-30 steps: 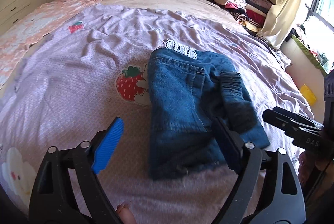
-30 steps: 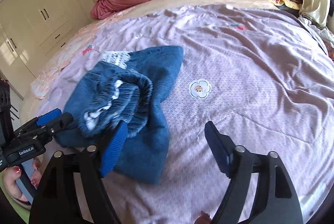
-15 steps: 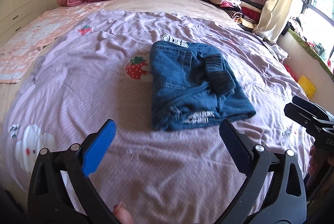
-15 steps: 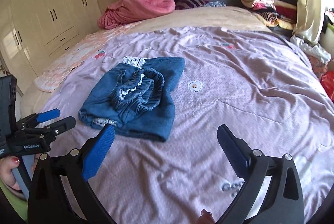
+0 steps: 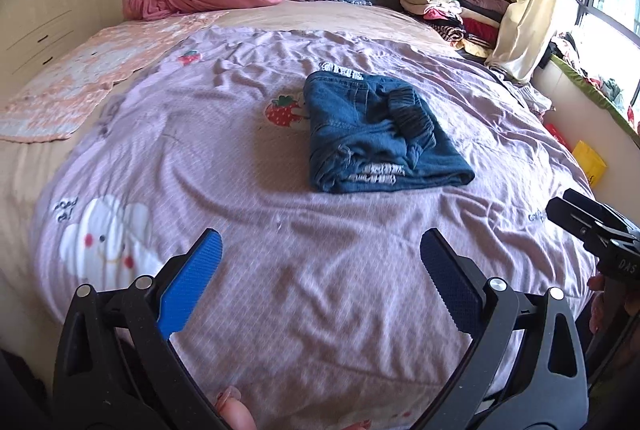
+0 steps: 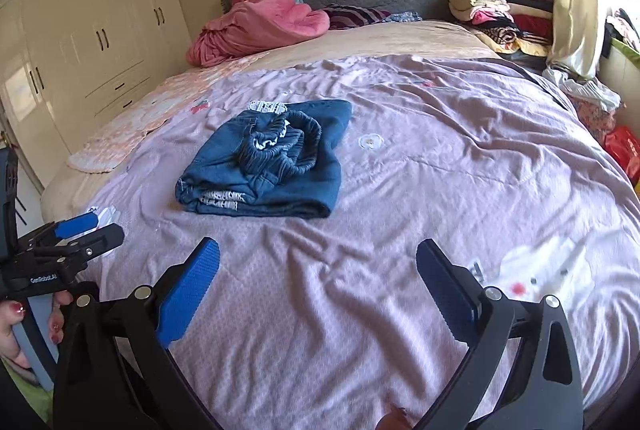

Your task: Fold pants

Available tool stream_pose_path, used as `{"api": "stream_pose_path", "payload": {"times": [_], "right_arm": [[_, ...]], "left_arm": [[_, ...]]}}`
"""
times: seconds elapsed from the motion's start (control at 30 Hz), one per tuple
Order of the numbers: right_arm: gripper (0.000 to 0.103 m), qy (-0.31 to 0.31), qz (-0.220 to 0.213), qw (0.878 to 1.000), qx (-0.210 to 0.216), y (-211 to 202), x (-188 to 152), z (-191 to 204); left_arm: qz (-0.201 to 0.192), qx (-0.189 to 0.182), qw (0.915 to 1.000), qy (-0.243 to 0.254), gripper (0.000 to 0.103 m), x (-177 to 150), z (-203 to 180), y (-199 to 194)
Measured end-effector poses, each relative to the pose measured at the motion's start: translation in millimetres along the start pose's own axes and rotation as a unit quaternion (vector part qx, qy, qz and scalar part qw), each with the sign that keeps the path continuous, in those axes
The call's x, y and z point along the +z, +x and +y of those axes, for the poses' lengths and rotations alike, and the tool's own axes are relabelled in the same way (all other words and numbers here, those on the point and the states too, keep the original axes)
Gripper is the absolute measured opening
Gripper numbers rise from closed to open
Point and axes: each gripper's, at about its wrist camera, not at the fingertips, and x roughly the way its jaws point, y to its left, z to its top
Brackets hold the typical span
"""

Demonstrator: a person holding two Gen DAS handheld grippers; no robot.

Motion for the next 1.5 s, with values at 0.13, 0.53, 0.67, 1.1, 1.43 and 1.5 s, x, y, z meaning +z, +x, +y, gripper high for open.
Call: {"api": "stream_pose_path", "payload": {"times": [0.13,0.53,0.67,1.1,1.43,1.5], "right_arm": [[0.098,0.010,0.002,1.000,-0.003,-8,-10,-2],[0.098,0.000,0.009,1.000,-0.011,-17,-27,3],[0.098,0.002,0.014,1.000,-0.010,-16,-32,3],[0.098,-0.002,0.018,1.000,-0.009,-14,-31,8],[0.098,0.000,0.015,1.000,-0.013,-15,-30,9],[0.098,-0.001,0.015,1.000,-0.013,-16,-30,9]], "left_arm": [[0.002,0.001,1.0000,-0.005,0.093,-9,3,-5],[0.006,0.002,1.0000,0.006,0.093,-34,-8,-7],[0.011,0.004,0.9999,0.010,0.093,-37,-11,-5],[0.011,0.006,0.9998,0.013,0.093,-37,-13,-5],[0.014,0.006,0.9998,0.012,0.093,-37,-12,-6],[0.014,0.006,0.9998,0.011,0.093,-37,-13,-6]]}}
